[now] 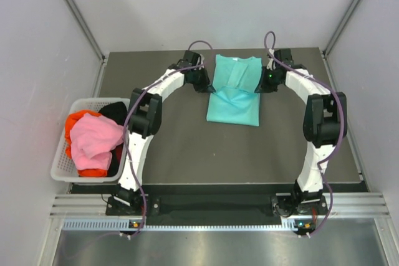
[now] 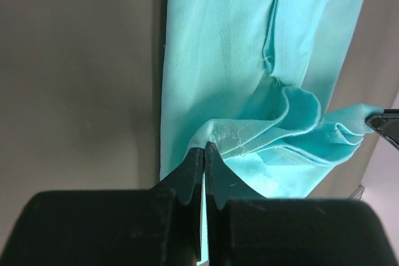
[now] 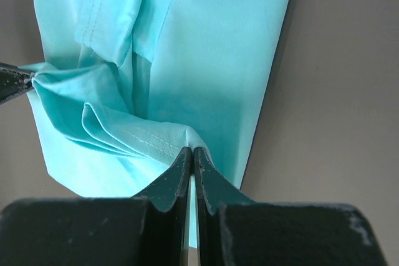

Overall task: Fold and stack the t-shirts
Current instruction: Fold the tshirt

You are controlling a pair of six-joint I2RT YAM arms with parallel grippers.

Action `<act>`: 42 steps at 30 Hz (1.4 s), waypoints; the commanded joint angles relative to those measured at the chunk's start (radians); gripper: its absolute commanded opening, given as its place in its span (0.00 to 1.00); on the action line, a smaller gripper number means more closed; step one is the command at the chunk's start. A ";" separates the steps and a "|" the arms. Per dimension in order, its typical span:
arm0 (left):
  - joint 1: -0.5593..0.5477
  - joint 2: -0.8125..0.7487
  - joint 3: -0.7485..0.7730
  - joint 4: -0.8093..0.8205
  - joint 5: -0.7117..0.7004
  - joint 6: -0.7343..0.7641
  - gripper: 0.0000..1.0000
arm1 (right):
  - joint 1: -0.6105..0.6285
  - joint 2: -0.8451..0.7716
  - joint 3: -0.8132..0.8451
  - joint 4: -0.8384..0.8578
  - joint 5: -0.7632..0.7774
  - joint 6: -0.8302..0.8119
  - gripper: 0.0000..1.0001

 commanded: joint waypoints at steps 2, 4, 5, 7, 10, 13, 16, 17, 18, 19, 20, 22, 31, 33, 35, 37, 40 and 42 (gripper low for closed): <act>0.025 0.002 0.043 0.144 0.058 -0.026 0.00 | -0.026 0.027 0.083 0.050 -0.033 -0.022 0.00; 0.028 0.014 0.047 0.169 0.084 -0.026 0.00 | -0.031 0.032 0.092 0.063 -0.034 -0.028 0.00; 0.031 0.018 0.046 0.180 0.092 -0.026 0.00 | -0.032 0.039 0.095 0.068 -0.036 -0.028 0.00; 0.031 0.027 0.046 0.211 0.113 -0.025 0.00 | -0.035 0.044 0.103 0.074 -0.042 -0.027 0.00; 0.031 0.033 0.046 0.245 0.162 -0.025 0.02 | -0.037 0.050 0.106 0.080 -0.040 -0.020 0.00; 0.031 0.034 0.046 0.280 0.161 -0.026 0.03 | -0.040 0.046 0.093 0.096 -0.031 -0.007 0.00; 0.038 0.048 0.058 0.286 0.133 -0.031 0.04 | -0.043 0.053 0.096 0.109 -0.031 0.006 0.00; 0.041 0.054 0.060 0.289 0.133 -0.043 0.04 | -0.044 0.062 0.101 0.109 -0.030 0.010 0.00; 0.042 0.065 0.063 0.301 0.133 -0.052 0.04 | -0.046 0.070 0.103 0.109 -0.028 0.010 0.00; 0.047 0.071 0.064 0.309 0.136 -0.060 0.03 | -0.049 0.073 0.106 0.112 -0.030 0.013 0.00; 0.047 0.076 0.067 0.317 0.142 -0.069 0.02 | -0.054 0.078 0.106 0.112 -0.027 0.015 0.00; 0.047 0.090 0.084 0.325 0.145 -0.071 0.03 | -0.057 0.082 0.106 0.125 -0.028 0.018 0.00; 0.059 0.122 0.118 0.338 0.122 -0.069 0.15 | -0.066 0.128 0.133 0.165 -0.042 0.030 0.08; 0.062 0.117 0.112 0.338 0.118 -0.069 0.19 | -0.070 0.133 0.145 0.189 -0.060 0.024 0.16; 0.068 0.100 0.110 0.331 0.115 -0.066 0.26 | -0.075 0.147 0.162 0.189 -0.063 0.024 0.20; 0.073 0.088 0.115 0.326 0.157 -0.053 0.31 | -0.081 0.158 0.205 0.160 -0.065 0.023 0.25; 0.076 0.065 0.176 0.208 0.126 0.015 0.44 | -0.083 0.104 0.205 0.132 -0.062 0.024 0.33; 0.076 0.007 0.152 0.133 0.075 0.058 0.45 | -0.083 0.064 0.178 0.111 -0.060 0.030 0.38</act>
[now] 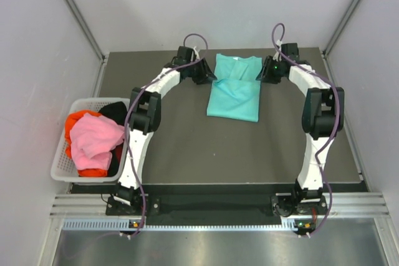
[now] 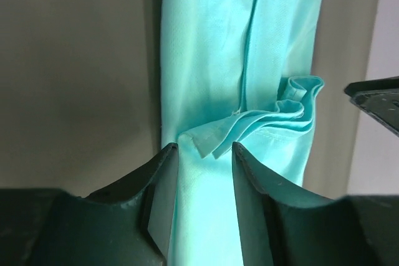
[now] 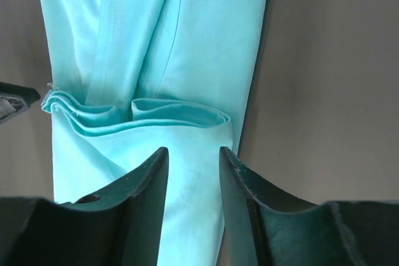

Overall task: Fold and stack the t-shirts
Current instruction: Fold the tshirt

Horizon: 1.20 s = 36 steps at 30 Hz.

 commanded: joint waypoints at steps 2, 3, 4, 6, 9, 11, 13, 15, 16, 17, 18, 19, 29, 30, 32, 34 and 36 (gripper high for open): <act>0.008 -0.195 -0.015 -0.094 -0.120 0.130 0.46 | -0.013 -0.147 -0.009 -0.041 0.001 0.012 0.44; 0.006 -0.226 -0.085 -0.094 -0.147 0.139 0.48 | -0.013 -0.170 -0.049 -0.052 0.017 0.015 0.46; 0.006 -0.253 -0.121 -0.088 -0.163 0.153 0.48 | -0.013 -0.209 -0.070 -0.063 0.025 0.024 0.47; 0.003 -0.319 -0.225 -0.069 -0.166 0.155 0.49 | -0.011 -0.248 -0.150 -0.094 0.027 0.033 0.48; -0.017 -0.378 -0.348 -0.060 -0.140 0.158 0.48 | -0.003 -0.326 -0.282 -0.094 0.042 0.047 0.48; -0.031 -0.412 -0.441 -0.034 -0.135 0.164 0.48 | 0.000 -0.378 -0.343 -0.081 0.039 0.050 0.48; -0.052 -0.430 -0.492 -0.010 -0.131 0.170 0.48 | 0.000 -0.417 -0.423 -0.072 0.041 0.059 0.48; -0.070 -0.441 -0.541 -0.009 -0.146 0.176 0.48 | 0.000 -0.444 -0.487 -0.052 0.022 0.063 0.48; -0.075 -0.447 -0.555 -0.006 -0.149 0.178 0.48 | 0.003 -0.451 -0.508 -0.034 0.015 0.067 0.48; -0.080 -0.445 -0.583 0.000 -0.149 0.175 0.48 | 0.004 -0.457 -0.526 -0.026 0.010 0.067 0.48; -0.086 -0.445 -0.597 0.007 -0.148 0.173 0.48 | 0.006 -0.466 -0.560 -0.017 -0.001 0.070 0.48; -0.087 -0.445 -0.607 0.017 -0.139 0.165 0.48 | 0.010 -0.471 -0.575 -0.005 -0.007 0.069 0.48; -0.104 -0.416 -0.632 0.015 -0.151 0.184 0.46 | 0.055 -0.431 -0.695 0.123 -0.056 0.049 0.49; -0.106 -0.415 -0.635 0.014 -0.151 0.185 0.45 | 0.058 -0.428 -0.700 0.127 -0.053 0.047 0.49; -0.106 -0.413 -0.649 0.018 -0.151 0.188 0.44 | 0.060 -0.417 -0.707 0.138 -0.053 0.040 0.49; -0.106 -0.407 -0.655 0.023 -0.145 0.184 0.38 | 0.060 -0.408 -0.707 0.141 -0.039 0.027 0.48; -0.106 -0.403 -0.658 0.030 -0.125 0.179 0.31 | 0.061 -0.405 -0.713 0.155 -0.035 0.012 0.46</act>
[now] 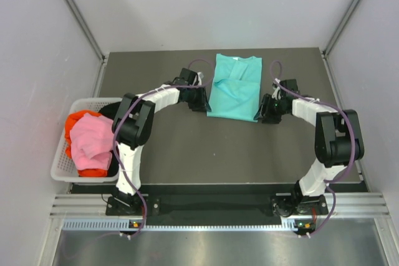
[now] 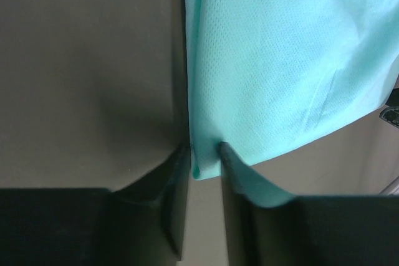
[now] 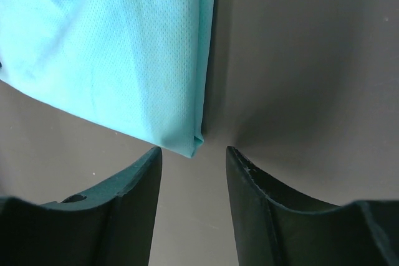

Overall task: Fold and stack the t-shirts
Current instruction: Fold the tshirt

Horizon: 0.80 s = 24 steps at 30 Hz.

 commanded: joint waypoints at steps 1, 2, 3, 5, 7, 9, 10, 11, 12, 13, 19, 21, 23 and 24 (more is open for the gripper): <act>-0.003 0.011 -0.015 0.051 0.029 0.006 0.24 | 0.008 0.010 -0.007 0.101 -0.008 -0.036 0.45; -0.003 0.014 -0.012 0.053 0.042 0.003 0.21 | 0.008 0.010 -0.014 0.112 -0.017 -0.037 0.41; -0.003 0.017 -0.009 0.053 0.051 0.001 0.17 | 0.008 0.012 -0.016 0.117 -0.037 -0.039 0.38; -0.003 0.017 -0.012 0.050 0.069 -0.008 0.01 | 0.010 0.012 -0.021 0.117 -0.045 -0.046 0.19; -0.004 -0.003 -0.021 0.051 0.066 -0.019 0.00 | 0.010 -0.001 -0.028 0.122 -0.040 -0.048 0.06; -0.006 -0.026 -0.049 0.057 0.060 -0.026 0.00 | 0.008 -0.027 -0.045 0.119 -0.040 -0.045 0.00; -0.006 -0.052 -0.059 0.059 0.051 -0.043 0.00 | 0.011 -0.040 -0.053 0.115 -0.040 -0.036 0.00; -0.007 -0.067 -0.087 0.059 0.045 -0.057 0.00 | 0.008 -0.054 -0.079 0.114 -0.039 -0.033 0.00; -0.009 -0.079 -0.105 0.063 0.048 -0.077 0.00 | 0.010 -0.085 -0.094 0.114 -0.022 -0.024 0.00; -0.013 -0.105 -0.128 0.068 0.054 -0.104 0.00 | 0.014 -0.100 -0.111 0.111 -0.016 -0.010 0.00; -0.079 -0.229 -0.323 0.042 -0.043 -0.137 0.00 | 0.020 -0.217 -0.231 0.033 0.058 -0.013 0.00; -0.099 -0.266 -0.368 0.043 -0.063 -0.143 0.00 | 0.023 -0.281 -0.271 0.011 0.085 -0.019 0.00; -0.113 -0.314 -0.426 0.060 -0.061 -0.157 0.00 | 0.023 -0.324 -0.312 -0.016 0.091 -0.017 0.00; -0.125 -0.328 -0.443 0.066 -0.058 -0.160 0.00 | 0.022 -0.365 -0.327 -0.023 0.090 -0.013 0.00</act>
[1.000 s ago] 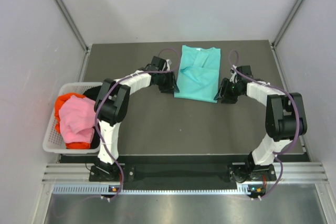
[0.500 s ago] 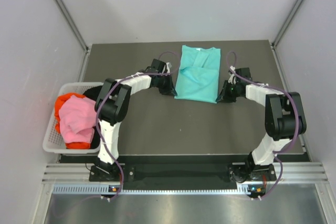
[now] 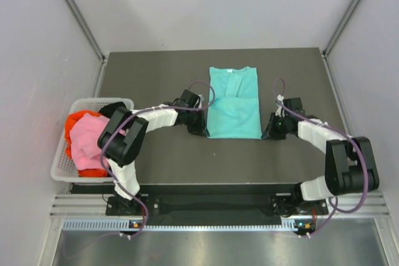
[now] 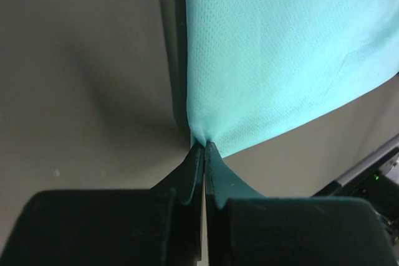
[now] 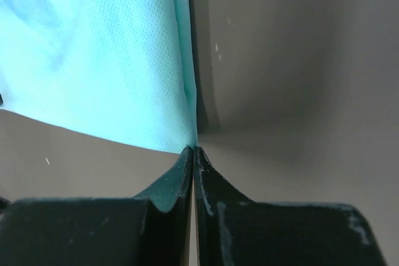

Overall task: Fold and stack the t-shirts
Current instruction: Fold the tshirt

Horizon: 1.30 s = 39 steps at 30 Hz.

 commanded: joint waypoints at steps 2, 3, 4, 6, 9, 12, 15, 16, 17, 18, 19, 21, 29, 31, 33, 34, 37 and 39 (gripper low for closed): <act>-0.035 -0.109 -0.094 0.004 -0.043 -0.037 0.00 | 0.012 -0.133 -0.078 -0.057 0.051 0.017 0.00; -0.043 -0.119 -0.105 0.000 -0.049 -0.042 0.00 | 0.013 -0.168 -0.092 -0.065 0.054 0.027 0.00; -0.052 -0.137 -0.125 -0.008 -0.074 -0.058 0.02 | 0.015 -0.184 -0.108 -0.074 0.054 0.030 0.00; -0.075 -0.155 -0.143 -0.026 -0.088 -0.077 0.12 | 0.018 -0.231 -0.141 -0.086 0.056 0.045 0.00; -0.090 -0.189 -0.153 -0.049 -0.086 -0.095 0.26 | 0.025 -0.277 -0.168 -0.083 0.050 0.080 0.08; -0.090 -0.195 -0.092 -0.129 -0.150 -0.082 0.29 | 0.027 -0.293 -0.160 -0.096 0.064 0.102 0.18; -0.087 -0.199 0.002 -0.223 -0.250 -0.045 0.32 | 0.025 -0.307 -0.143 -0.120 0.090 0.113 0.23; -0.087 -0.194 0.039 -0.226 -0.259 -0.030 0.32 | 0.027 -0.314 -0.140 -0.131 0.096 0.114 0.24; -0.087 -0.188 0.056 -0.217 -0.261 -0.022 0.32 | 0.025 -0.317 -0.137 -0.133 0.100 0.120 0.26; -0.086 -0.180 0.068 -0.198 -0.243 -0.008 0.32 | 0.025 -0.331 -0.137 -0.134 0.105 0.131 0.27; -0.081 -0.153 0.099 -0.175 -0.227 -0.003 0.31 | 0.024 -0.337 -0.137 -0.136 0.105 0.133 0.27; -0.070 -0.110 0.134 -0.166 -0.198 0.006 0.29 | 0.027 -0.353 -0.134 -0.139 0.104 0.137 0.28; -0.050 0.071 0.298 -0.162 -0.169 0.055 0.20 | 0.025 -0.393 -0.070 -0.169 0.102 0.120 0.30; -0.046 0.114 0.339 -0.140 -0.161 0.063 0.20 | 0.025 -0.393 -0.060 -0.166 0.101 0.117 0.31; -0.027 0.168 0.372 -0.129 -0.149 0.061 0.19 | 0.027 -0.393 -0.060 -0.150 0.091 0.117 0.31; -0.020 0.188 0.413 -0.131 -0.144 0.060 0.19 | 0.025 -0.394 -0.063 -0.140 0.087 0.114 0.31; 0.008 0.245 0.482 -0.140 -0.137 0.058 0.19 | 0.027 -0.405 -0.071 -0.116 0.087 0.106 0.31; 0.022 0.269 0.514 -0.141 -0.157 0.061 0.18 | 0.027 -0.400 -0.072 -0.110 0.090 0.100 0.32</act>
